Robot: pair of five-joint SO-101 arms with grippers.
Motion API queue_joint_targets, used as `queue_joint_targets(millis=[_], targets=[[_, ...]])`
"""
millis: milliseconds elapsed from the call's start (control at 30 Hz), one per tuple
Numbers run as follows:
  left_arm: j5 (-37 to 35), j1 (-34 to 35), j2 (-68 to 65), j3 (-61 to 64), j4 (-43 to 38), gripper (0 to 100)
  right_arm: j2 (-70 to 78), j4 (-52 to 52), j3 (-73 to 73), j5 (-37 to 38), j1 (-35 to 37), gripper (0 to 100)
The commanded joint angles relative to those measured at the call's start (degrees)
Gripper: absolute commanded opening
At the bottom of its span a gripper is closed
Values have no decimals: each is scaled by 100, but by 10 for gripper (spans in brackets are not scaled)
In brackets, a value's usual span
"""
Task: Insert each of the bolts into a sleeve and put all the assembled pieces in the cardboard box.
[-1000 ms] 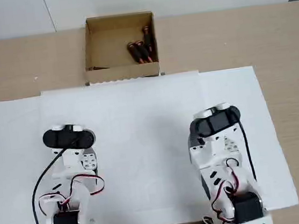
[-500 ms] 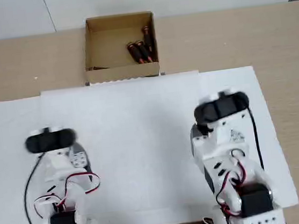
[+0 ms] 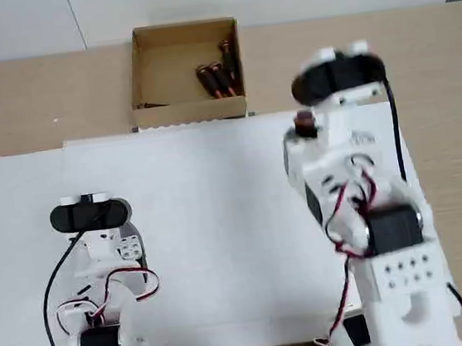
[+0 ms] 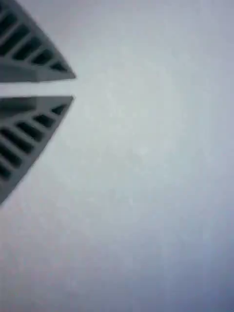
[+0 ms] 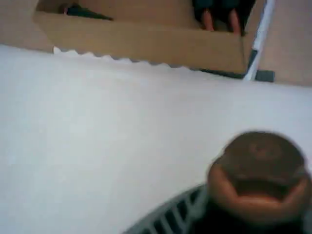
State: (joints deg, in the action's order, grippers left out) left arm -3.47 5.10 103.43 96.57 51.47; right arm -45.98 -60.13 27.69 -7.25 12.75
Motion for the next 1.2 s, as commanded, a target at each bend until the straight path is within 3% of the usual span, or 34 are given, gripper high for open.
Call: queue_joint_targets(millis=[0,433,700,1167], targets=[[44,-18,70,-31,-18,6,576,347,-949,-9,-13,3],[44,-18,70,-31,-18,6,3037,418,-3103,1090,338,3],[44,-18,70,-31,-18,6,4901,1552,-4316,1899,382,3],[44,-18,70,-31,-18,6,8092,2818,-6655,3684,1077,7]])
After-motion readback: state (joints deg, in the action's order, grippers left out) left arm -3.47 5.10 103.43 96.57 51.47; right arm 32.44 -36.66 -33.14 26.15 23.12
